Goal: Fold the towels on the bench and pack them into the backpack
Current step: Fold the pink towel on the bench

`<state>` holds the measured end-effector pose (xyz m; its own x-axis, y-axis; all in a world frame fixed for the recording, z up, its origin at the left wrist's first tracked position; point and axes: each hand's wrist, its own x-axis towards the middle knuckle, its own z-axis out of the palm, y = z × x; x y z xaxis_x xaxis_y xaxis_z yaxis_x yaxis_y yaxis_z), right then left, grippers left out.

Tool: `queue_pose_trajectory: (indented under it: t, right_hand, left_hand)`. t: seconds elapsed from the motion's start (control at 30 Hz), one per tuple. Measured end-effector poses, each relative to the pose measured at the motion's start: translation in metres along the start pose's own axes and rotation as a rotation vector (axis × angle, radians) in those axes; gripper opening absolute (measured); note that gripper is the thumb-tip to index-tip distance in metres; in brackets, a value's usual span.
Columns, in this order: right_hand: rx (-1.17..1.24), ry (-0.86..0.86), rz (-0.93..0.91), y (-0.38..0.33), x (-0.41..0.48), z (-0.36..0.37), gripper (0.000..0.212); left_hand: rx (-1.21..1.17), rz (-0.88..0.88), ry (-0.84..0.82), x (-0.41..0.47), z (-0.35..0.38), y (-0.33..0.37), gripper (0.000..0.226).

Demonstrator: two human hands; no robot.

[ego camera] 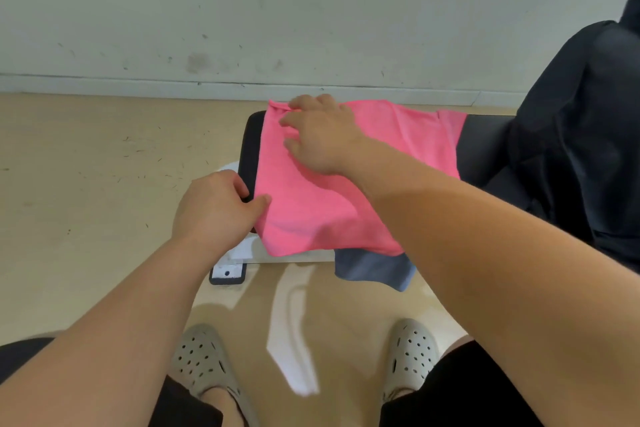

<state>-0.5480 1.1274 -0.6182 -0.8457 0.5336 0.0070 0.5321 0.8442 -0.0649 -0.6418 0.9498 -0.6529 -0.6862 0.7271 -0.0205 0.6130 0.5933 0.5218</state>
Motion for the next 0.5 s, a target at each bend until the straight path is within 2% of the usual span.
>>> queue_pose_trajectory:
  t: [0.1, 0.17, 0.3, 0.43, 0.5]
  right_hand:
    - [-0.109, 0.095, 0.002, -0.013, 0.039, 0.007, 0.043]
    - [-0.092, 0.149, 0.029, -0.009, 0.06, 0.013, 0.042]
    - [-0.13, 0.11, 0.064, 0.002, 0.088, 0.016, 0.02]
    - [-0.022, 0.087, 0.08, 0.011, 0.112, 0.016, 0.027]
    - [0.025, -0.009, 0.135, 0.011, 0.122, 0.015, 0.026]
  left_hand:
    - [-0.055, 0.001, -0.01, 0.009, -0.001, -0.002, 0.024]
    - [-0.072, 0.019, -0.026, 0.015, -0.002, -0.002, 0.022]
    - [-0.053, 0.088, -0.109, 0.027, 0.0, -0.002, 0.016]
    - [-0.076, 0.092, -0.204, 0.037, -0.001, -0.003, 0.017]
    - [-0.091, 0.101, -0.222, 0.038, -0.002, -0.004, 0.019]
